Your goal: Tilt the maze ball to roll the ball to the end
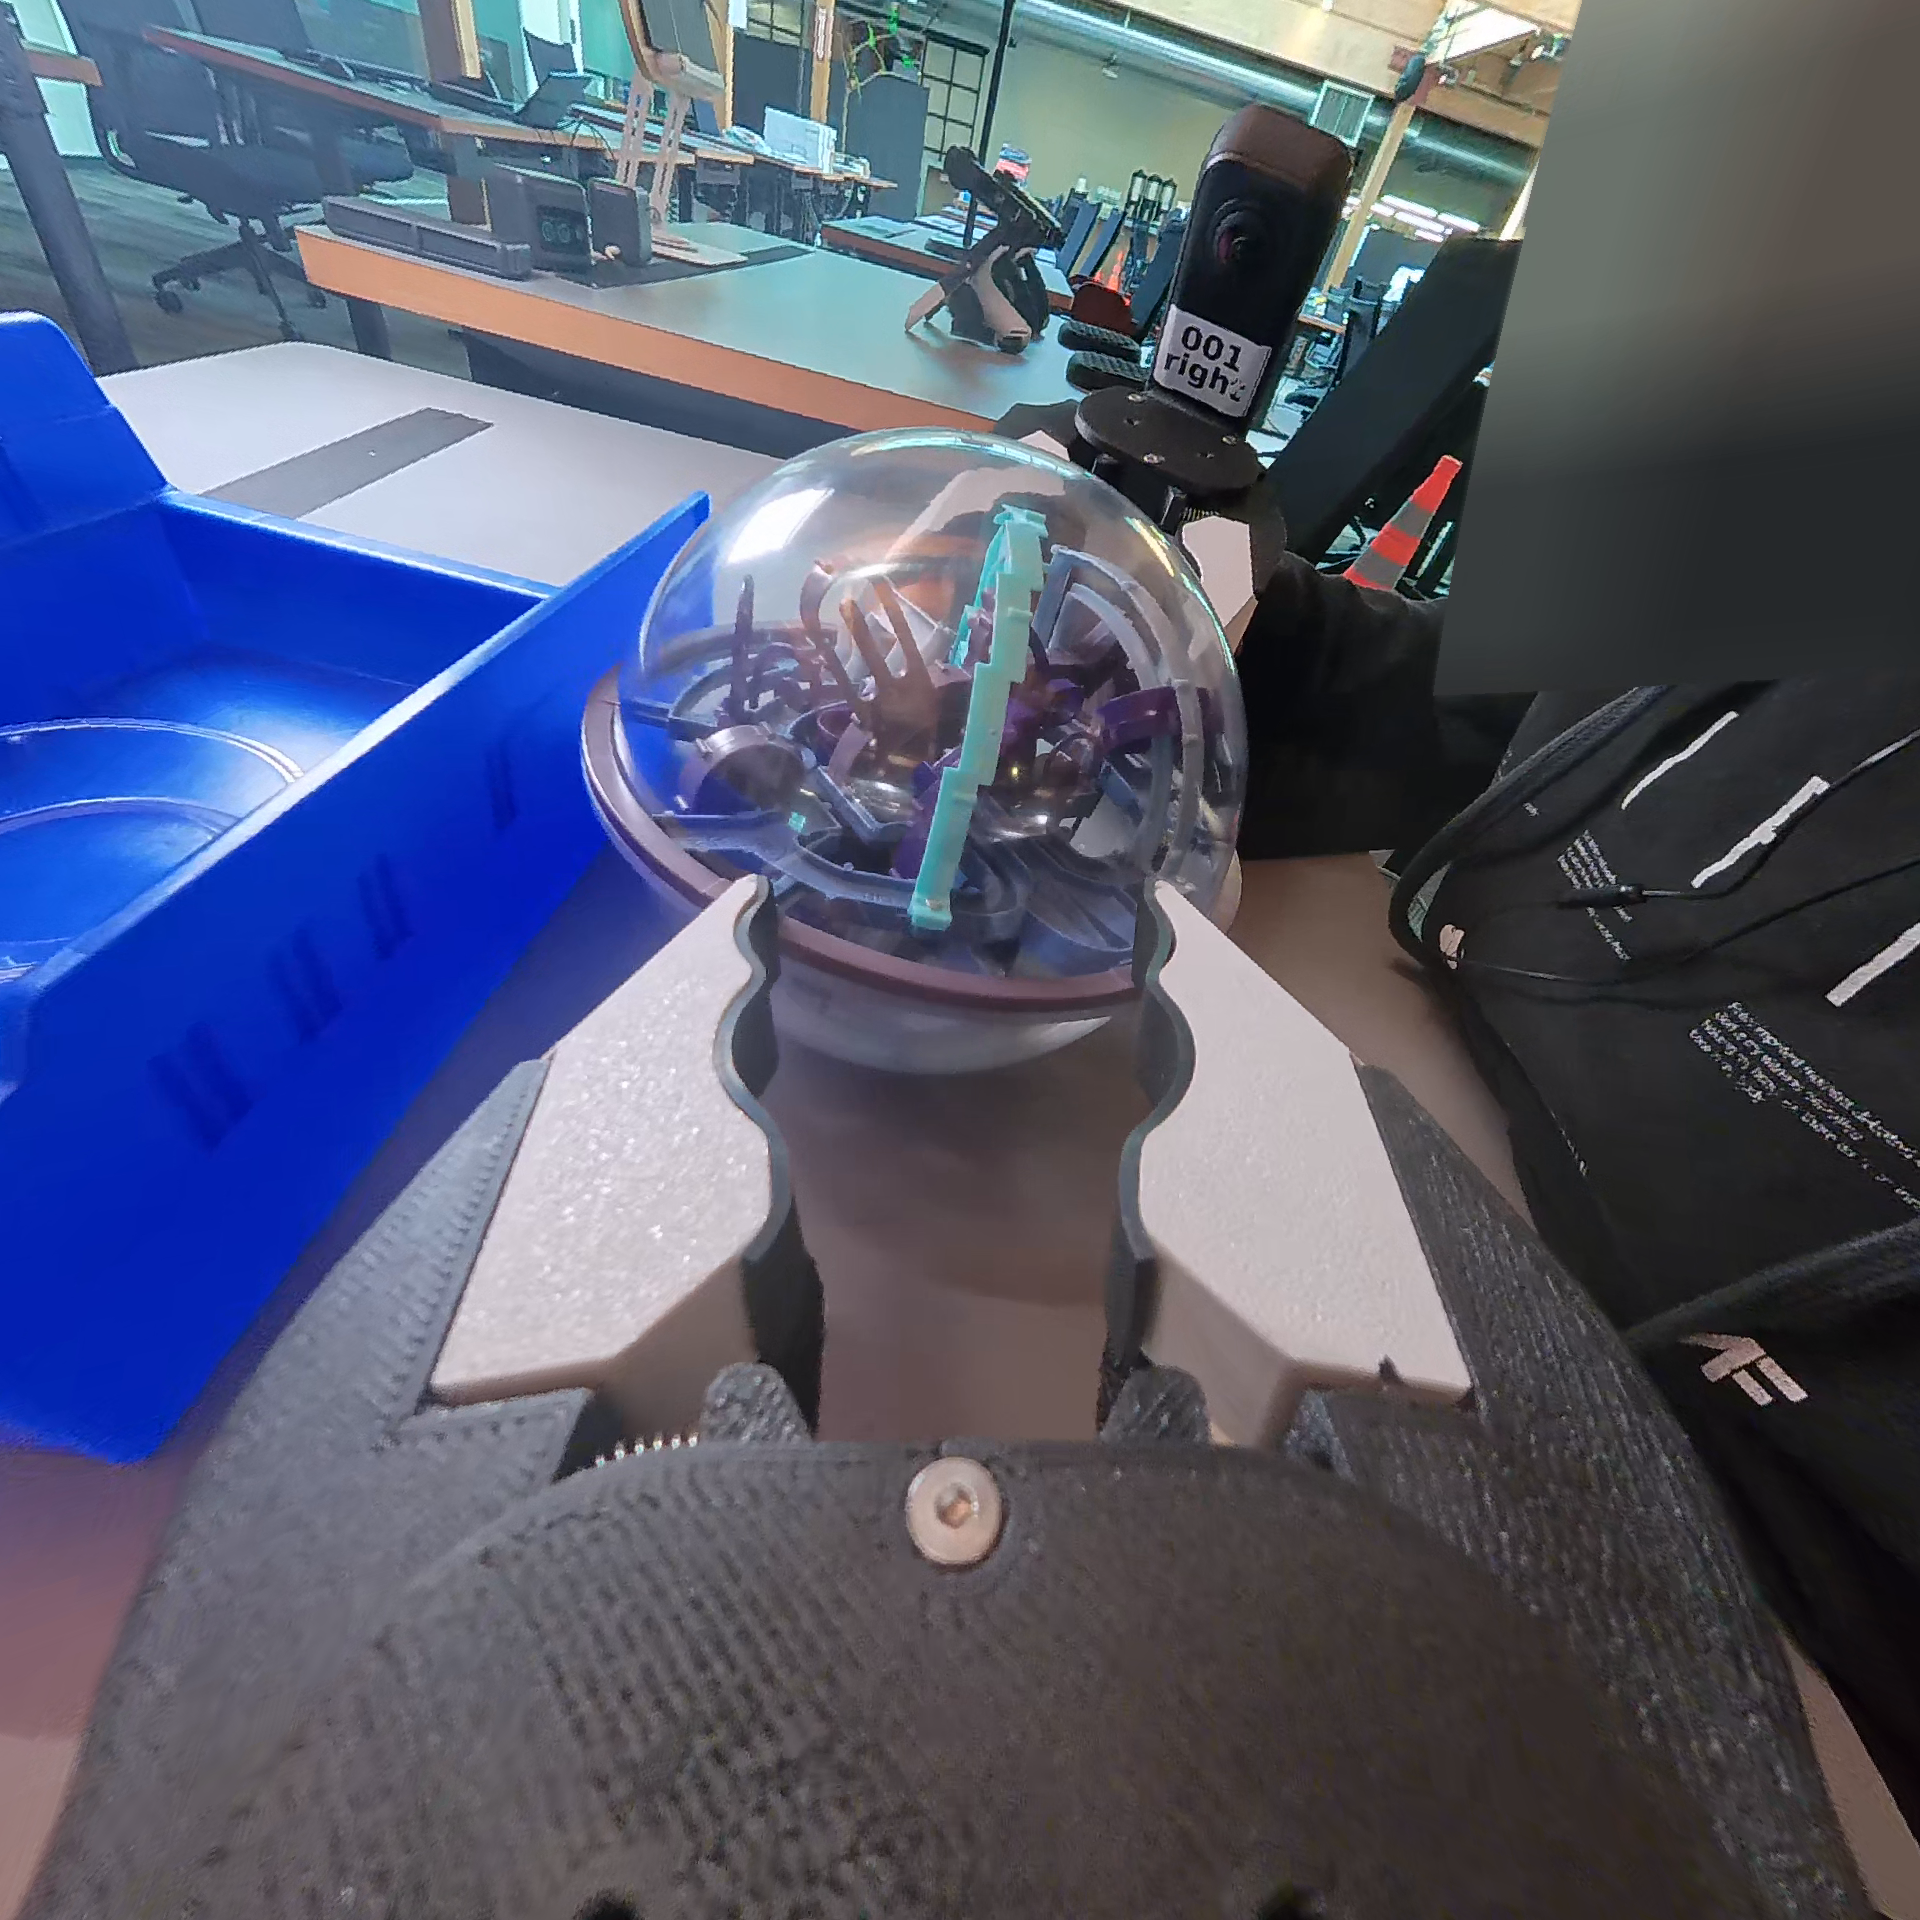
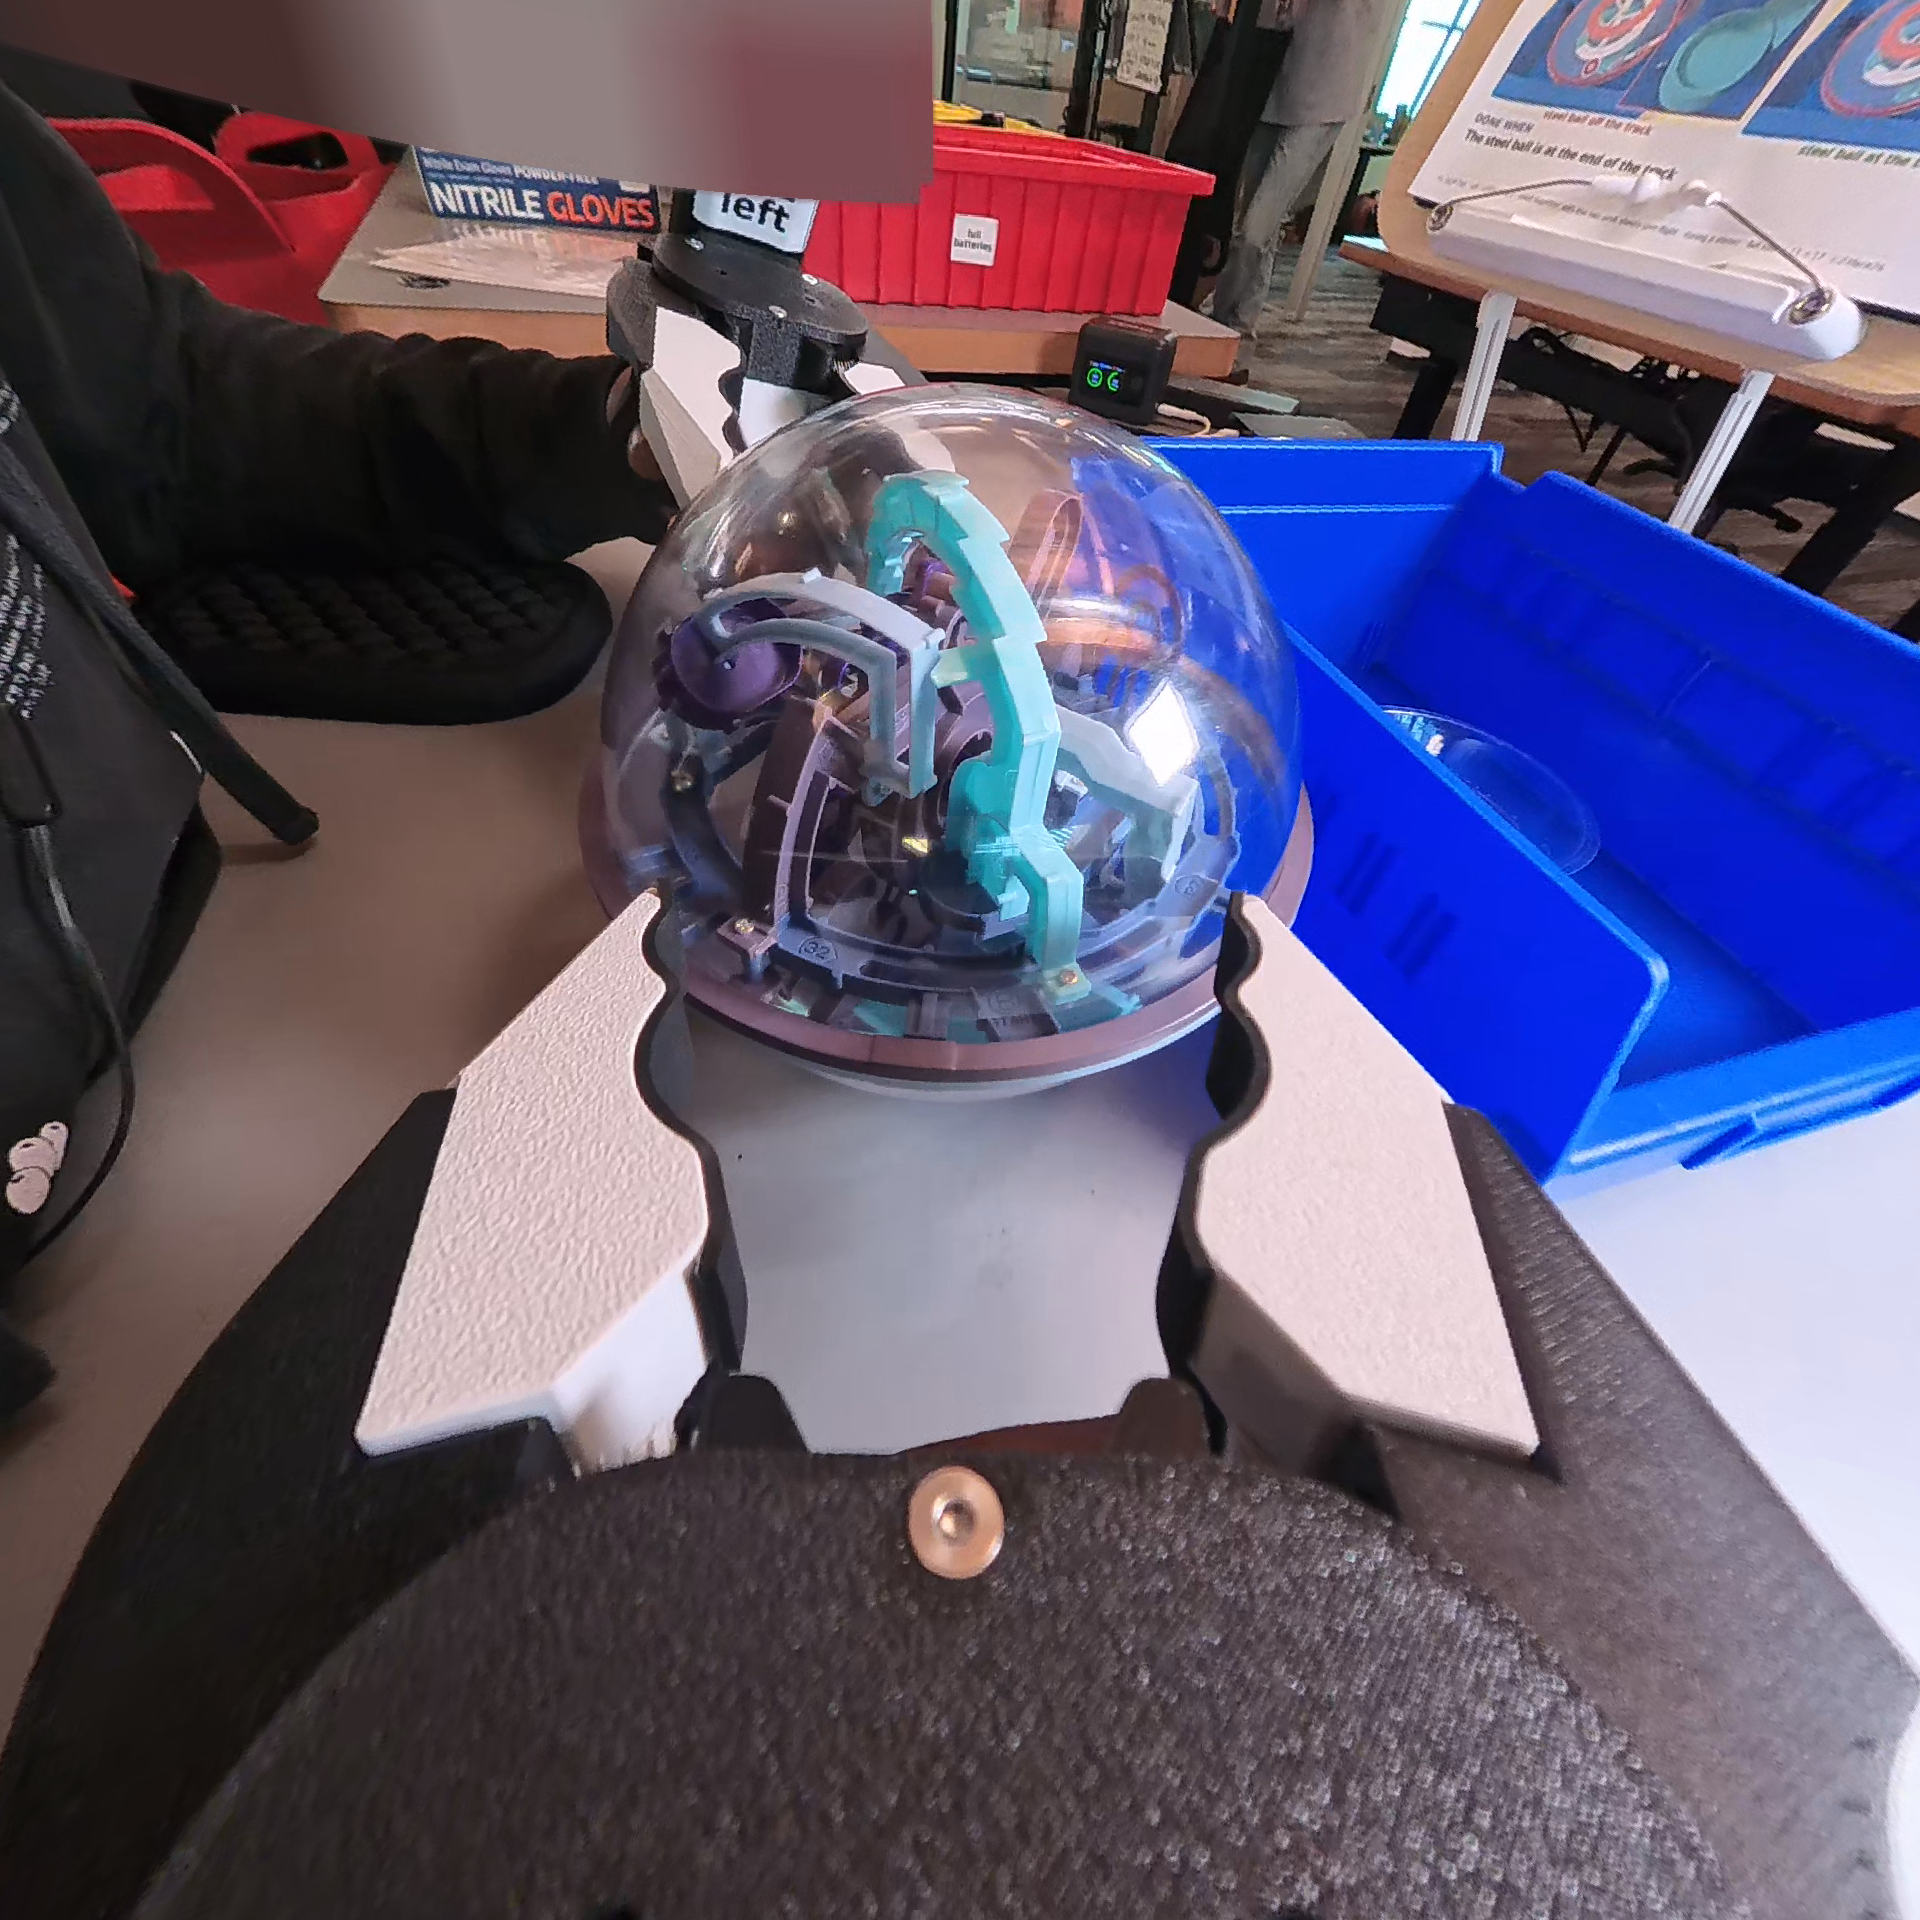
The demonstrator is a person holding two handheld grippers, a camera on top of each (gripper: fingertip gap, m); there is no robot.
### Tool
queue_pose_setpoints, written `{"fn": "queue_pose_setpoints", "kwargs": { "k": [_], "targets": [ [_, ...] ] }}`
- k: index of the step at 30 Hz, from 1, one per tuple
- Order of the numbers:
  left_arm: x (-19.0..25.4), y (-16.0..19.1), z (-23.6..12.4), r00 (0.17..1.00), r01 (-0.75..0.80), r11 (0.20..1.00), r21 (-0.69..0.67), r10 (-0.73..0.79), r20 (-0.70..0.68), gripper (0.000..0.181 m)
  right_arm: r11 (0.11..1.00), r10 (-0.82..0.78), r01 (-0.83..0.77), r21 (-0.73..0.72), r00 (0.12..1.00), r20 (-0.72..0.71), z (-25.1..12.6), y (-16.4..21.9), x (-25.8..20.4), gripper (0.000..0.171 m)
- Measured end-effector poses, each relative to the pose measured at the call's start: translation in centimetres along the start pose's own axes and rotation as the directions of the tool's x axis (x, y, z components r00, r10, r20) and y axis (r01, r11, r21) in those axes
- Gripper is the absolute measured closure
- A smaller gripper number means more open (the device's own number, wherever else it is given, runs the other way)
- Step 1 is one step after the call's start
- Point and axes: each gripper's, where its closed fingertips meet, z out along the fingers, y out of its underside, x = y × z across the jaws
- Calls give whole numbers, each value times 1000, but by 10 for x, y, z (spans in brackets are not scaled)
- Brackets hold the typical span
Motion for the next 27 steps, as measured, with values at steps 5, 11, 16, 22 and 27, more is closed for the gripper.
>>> {"fn": "queue_pose_setpoints", "kwargs": {
  "k": [5,11,16,22,27],
  "targets": [
    [-1,0,0,1000,1,1000,6,-1,-1,117,1000,5,-5,-2,1000,5,-1,1,0,71],
    [-2,0,-1,1000,9,1000,15,-9,-3,117,1000,1,-1,-3,1000,4,-1,1,-1,72],
    [-1,0,-1,1000,6,1000,18,-6,-10,119,1000,-6,6,-5,1000,5,-1,2,-2,72],
    [-6,1,-2,1000,23,999,30,-23,-6,120,1000,5,-5,6,1000,4,-1,0,-1,73],
    [-8,1,-1,999,33,999,36,-33,1,116,1000,3,-3,2,1000,-9,0,0,0,73]
  ]
}}
